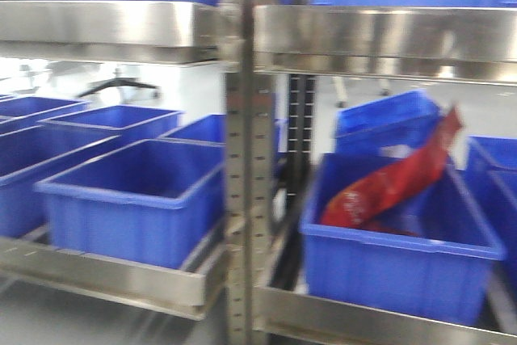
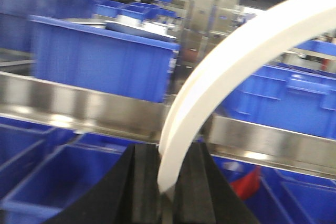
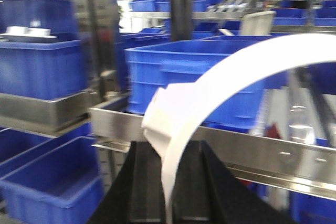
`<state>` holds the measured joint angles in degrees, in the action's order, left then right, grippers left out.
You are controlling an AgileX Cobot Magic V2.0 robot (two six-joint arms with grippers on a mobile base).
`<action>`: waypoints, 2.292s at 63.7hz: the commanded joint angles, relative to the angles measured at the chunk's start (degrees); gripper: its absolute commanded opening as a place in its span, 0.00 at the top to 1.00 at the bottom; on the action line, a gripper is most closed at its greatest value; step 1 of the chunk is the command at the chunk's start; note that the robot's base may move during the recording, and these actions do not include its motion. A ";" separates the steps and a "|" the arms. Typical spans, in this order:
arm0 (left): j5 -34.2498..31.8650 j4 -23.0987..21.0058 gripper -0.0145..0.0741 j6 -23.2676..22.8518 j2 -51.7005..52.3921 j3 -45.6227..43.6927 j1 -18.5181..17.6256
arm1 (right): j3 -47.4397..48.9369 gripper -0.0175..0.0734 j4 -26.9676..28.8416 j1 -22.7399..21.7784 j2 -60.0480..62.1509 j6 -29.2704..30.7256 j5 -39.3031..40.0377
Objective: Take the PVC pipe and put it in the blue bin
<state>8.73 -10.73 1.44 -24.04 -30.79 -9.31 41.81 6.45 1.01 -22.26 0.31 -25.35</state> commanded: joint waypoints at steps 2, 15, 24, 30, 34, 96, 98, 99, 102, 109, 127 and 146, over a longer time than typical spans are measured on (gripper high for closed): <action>-1.24 -0.12 0.96 -0.31 0.23 -0.14 0.01 | 0.02 0.99 -0.23 0.05 0.23 0.28 1.73; -1.24 -0.12 0.96 -0.31 0.23 -0.14 0.01 | 0.02 0.99 -0.23 0.05 0.23 0.28 1.73; -1.24 -0.12 0.96 -0.31 0.23 -0.14 0.01 | 0.02 0.99 -0.23 0.05 0.23 0.28 1.73; -1.24 -0.12 0.96 -0.31 0.23 -0.14 0.01 | 0.02 0.99 -0.23 0.05 0.23 0.28 1.73; -1.24 -0.12 0.96 -0.31 0.23 -0.14 0.01 | 0.02 0.99 -0.23 0.05 0.23 0.28 1.73; -1.24 -0.12 0.96 -0.31 0.23 -0.14 0.01 | 0.02 0.99 -0.23 0.05 0.23 0.28 1.73; -1.24 -0.12 0.96 -0.31 0.23 -0.14 0.01 | 0.02 0.99 -0.23 0.05 0.23 0.28 1.73; -1.24 -0.12 0.96 -0.31 0.23 -0.14 0.01 | 0.02 0.99 -0.23 0.05 0.23 0.28 1.73; -1.24 -0.12 0.96 -0.31 0.23 -0.14 0.01 | 0.02 0.99 -0.23 0.05 0.23 0.28 1.73; -1.24 -0.12 0.96 -0.31 0.23 -0.14 0.01 | 0.02 0.99 -0.23 0.05 0.23 0.28 1.73; -1.24 -0.12 0.96 -0.31 0.23 -0.14 0.01 | 0.02 0.99 -0.23 0.05 0.23 0.28 1.73; -1.24 -0.12 0.96 -0.31 0.23 -0.14 0.01 | 0.02 0.99 -0.23 0.05 0.23 0.28 1.73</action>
<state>8.73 -10.73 1.44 -24.04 -30.79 -9.31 41.81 6.45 1.01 -22.26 0.32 -25.35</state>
